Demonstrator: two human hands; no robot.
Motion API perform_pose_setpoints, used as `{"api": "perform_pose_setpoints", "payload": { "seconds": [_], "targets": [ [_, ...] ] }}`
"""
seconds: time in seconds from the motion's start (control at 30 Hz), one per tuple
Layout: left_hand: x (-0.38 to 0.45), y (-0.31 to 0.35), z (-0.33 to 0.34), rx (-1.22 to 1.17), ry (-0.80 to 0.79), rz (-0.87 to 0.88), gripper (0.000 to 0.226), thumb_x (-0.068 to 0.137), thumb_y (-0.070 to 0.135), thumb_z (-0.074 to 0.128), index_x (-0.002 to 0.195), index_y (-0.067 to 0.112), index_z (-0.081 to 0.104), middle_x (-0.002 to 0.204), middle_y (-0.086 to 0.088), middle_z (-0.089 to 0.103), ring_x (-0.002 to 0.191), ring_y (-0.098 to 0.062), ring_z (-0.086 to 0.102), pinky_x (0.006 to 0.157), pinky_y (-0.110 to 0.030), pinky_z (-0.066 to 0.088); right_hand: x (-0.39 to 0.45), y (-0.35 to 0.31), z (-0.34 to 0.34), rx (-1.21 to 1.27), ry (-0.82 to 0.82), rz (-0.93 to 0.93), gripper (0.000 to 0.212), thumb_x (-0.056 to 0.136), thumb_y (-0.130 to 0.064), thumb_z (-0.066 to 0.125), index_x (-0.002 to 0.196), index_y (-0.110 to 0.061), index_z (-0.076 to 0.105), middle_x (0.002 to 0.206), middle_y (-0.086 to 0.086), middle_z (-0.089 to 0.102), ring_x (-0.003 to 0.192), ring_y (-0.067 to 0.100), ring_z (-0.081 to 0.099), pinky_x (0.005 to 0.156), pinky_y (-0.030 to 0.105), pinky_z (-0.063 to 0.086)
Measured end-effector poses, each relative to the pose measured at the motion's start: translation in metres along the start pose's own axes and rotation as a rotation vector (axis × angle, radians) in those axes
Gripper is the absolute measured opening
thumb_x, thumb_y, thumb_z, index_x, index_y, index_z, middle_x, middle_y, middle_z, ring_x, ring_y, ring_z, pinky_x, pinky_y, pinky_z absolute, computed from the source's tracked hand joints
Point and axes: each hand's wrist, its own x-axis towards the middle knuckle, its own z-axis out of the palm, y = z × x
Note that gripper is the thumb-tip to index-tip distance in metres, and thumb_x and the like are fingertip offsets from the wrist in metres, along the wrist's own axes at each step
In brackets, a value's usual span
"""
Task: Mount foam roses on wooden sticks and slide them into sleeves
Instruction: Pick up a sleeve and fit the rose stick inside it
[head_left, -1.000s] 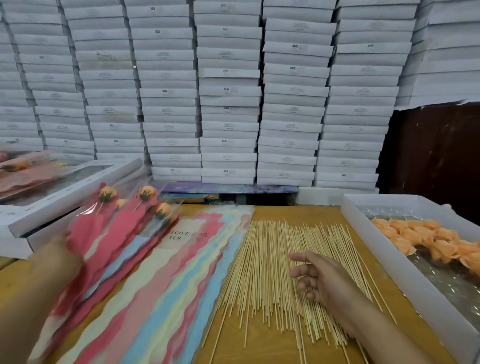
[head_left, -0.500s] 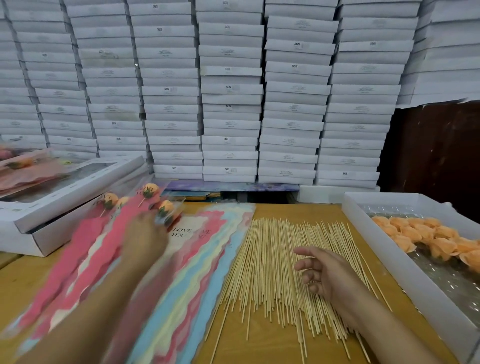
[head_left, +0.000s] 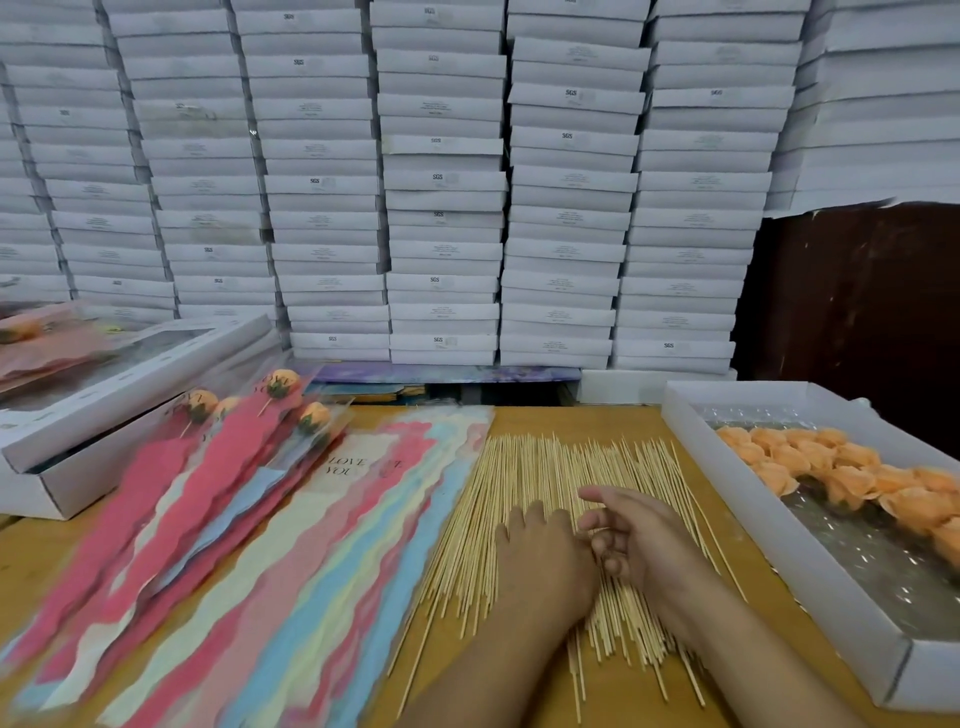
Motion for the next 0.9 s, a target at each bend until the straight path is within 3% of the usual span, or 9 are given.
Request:
{"api": "perform_pose_setpoints", "payload": {
  "seconds": [0.23,0.3,0.4,0.5,0.6,0.7,0.9],
  "targets": [
    [-0.001,-0.008,0.007,0.008,0.042,0.017,0.051,0.105,0.036,0.024,0.153,0.021,0.036,0.164,-0.007,0.025,0.153,-0.028,0.015,0.125,-0.047,0.01,-0.006,-0.008,0.002,-0.124,0.092,-0.118,0.021,0.099,-0.008,0.051,0.106,-0.014,0.07,0.077,0.004,0.072,0.057,0.011,0.059,0.047,0.023,0.045],
    [0.0,-0.009,0.008,0.003,0.041,0.02,0.052,0.105,0.037,0.023,0.153,0.021,0.036,0.164,-0.007,0.025,0.153,-0.028,0.015,0.125,-0.047,0.009,-0.008,-0.015,0.0,-0.325,0.197,-0.222,0.022,0.096,-0.01,0.055,0.107,-0.021,0.07,0.087,-0.002,0.074,0.068,0.01,0.063,0.057,0.026,0.05],
    [0.001,-0.01,0.009,-0.001,0.036,0.032,0.054,0.105,0.04,0.021,0.154,0.021,0.035,0.165,-0.006,0.024,0.153,-0.028,0.014,0.125,-0.048,0.008,-0.006,-0.041,-0.013,-0.539,0.334,-0.336,0.022,0.096,-0.016,0.057,0.113,-0.026,0.067,0.104,-0.005,0.069,0.097,0.016,0.064,0.085,0.04,0.055],
    [0.0,-0.011,0.01,-0.009,0.02,0.031,0.055,0.105,0.04,0.019,0.154,0.021,0.033,0.165,-0.005,0.023,0.153,-0.028,0.012,0.125,-0.048,0.006,0.003,-0.079,-0.038,-0.743,0.425,-0.364,0.029,0.097,-0.012,0.055,0.123,-0.018,0.066,0.114,-0.002,0.066,0.11,0.02,0.06,0.092,0.036,0.047],
    [-0.001,-0.01,0.008,-0.017,0.015,0.026,0.055,0.105,0.04,0.019,0.154,0.021,0.033,0.166,-0.005,0.021,0.154,-0.028,0.011,0.125,-0.048,0.005,0.019,-0.108,-0.075,-0.991,0.535,-0.237,0.038,0.094,-0.006,0.05,0.13,-0.013,0.061,0.132,0.008,0.062,0.122,0.028,0.055,0.1,0.04,0.043],
    [-0.002,-0.009,0.007,-0.022,0.015,0.025,0.054,0.105,0.04,0.019,0.154,0.021,0.034,0.165,-0.005,0.022,0.153,-0.027,0.012,0.125,-0.048,0.006,0.034,-0.113,-0.111,-1.161,0.574,-0.039,0.044,0.091,-0.001,0.052,0.134,-0.009,0.058,0.132,0.017,0.06,0.117,0.034,0.057,0.098,0.045,0.049],
    [-0.001,-0.008,0.007,-0.038,0.005,0.016,0.055,0.106,0.041,0.018,0.154,0.021,0.033,0.166,-0.006,0.02,0.154,-0.028,0.009,0.125,-0.047,0.003,0.045,-0.09,-0.148,-1.353,0.39,0.16,0.044,0.094,0.002,0.052,0.136,-0.008,0.057,0.142,0.016,0.054,0.12,0.032,0.054,0.098,0.036,0.046]
  ]
}}
